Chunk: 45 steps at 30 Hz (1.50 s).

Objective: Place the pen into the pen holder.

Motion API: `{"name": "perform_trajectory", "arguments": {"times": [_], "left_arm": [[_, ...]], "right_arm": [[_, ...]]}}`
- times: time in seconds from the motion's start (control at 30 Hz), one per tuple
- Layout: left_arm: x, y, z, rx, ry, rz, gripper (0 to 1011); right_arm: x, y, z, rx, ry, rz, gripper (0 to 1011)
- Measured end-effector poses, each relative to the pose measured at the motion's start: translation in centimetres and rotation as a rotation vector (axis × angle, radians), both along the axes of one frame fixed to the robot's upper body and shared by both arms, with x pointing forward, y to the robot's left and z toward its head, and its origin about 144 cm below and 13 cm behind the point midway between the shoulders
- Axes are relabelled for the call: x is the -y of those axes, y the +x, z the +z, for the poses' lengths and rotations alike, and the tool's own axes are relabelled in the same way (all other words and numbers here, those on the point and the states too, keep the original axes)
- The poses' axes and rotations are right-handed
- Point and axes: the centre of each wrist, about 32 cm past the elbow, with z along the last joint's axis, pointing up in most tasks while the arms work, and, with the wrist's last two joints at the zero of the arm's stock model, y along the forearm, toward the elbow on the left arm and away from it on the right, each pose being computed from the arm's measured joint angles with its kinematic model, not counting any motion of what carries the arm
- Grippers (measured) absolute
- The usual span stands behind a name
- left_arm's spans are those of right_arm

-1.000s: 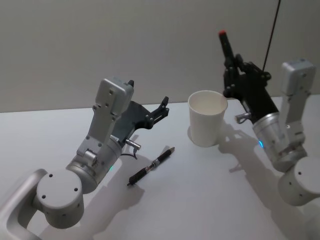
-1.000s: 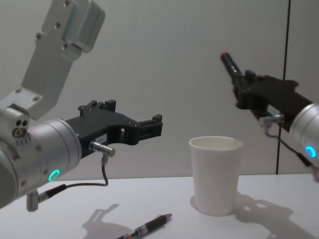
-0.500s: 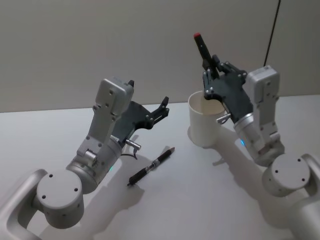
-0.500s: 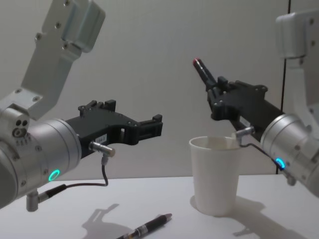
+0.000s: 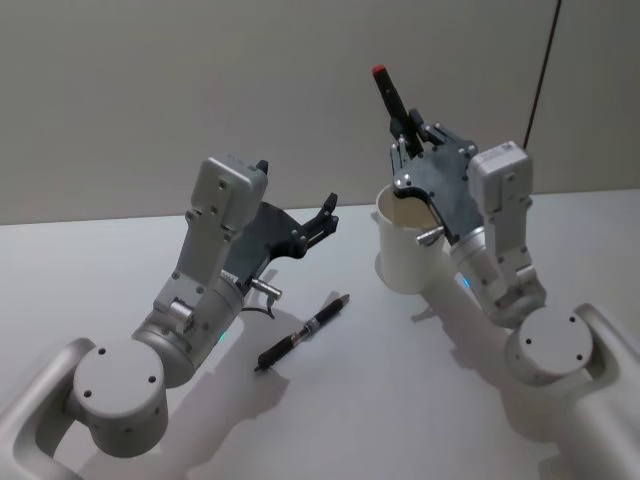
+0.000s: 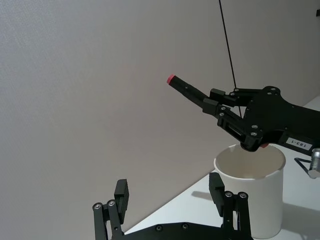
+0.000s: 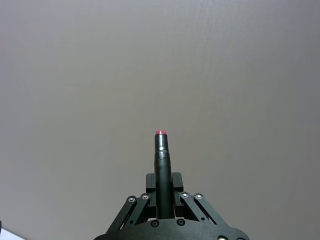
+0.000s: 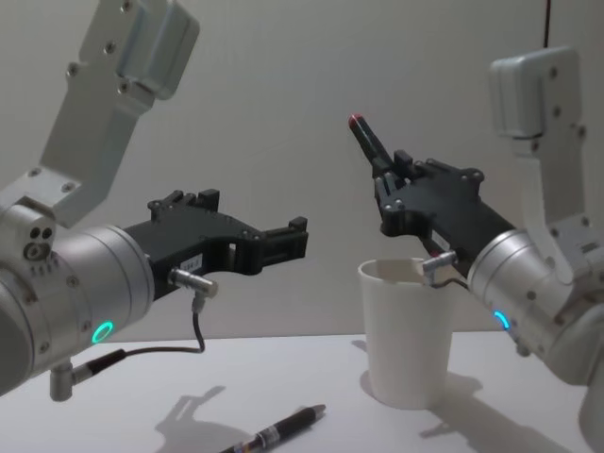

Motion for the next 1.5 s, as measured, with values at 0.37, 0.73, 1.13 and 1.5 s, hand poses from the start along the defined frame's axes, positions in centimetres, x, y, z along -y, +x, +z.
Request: {"name": "perform_trajectory", "arguments": {"times": [0.37, 0.73, 1.13, 1.5], "left_arm": [[0.0, 0.0, 0.0, 0.0, 0.0, 0.0, 1001], [0.0, 0.0, 0.0, 0.0, 0.0, 0.0, 1001], [0.0, 0.0, 0.0, 0.0, 0.0, 0.0, 1001], [0.0, 0.0, 0.0, 0.0, 0.0, 0.0, 1001]], "right_arm": [[-0.6, 0.5, -0.7, -0.009, 0.016, 0.008, 173], [-1.0, 0.6, -1.2, -0.029, 0.027, 0.016, 367], [-1.2, 0.6, -1.4, -0.038, 0.031, 0.02, 747], [-1.0, 0.4, -0.9, -0.038, 0.051, 0.025, 1001]]}}
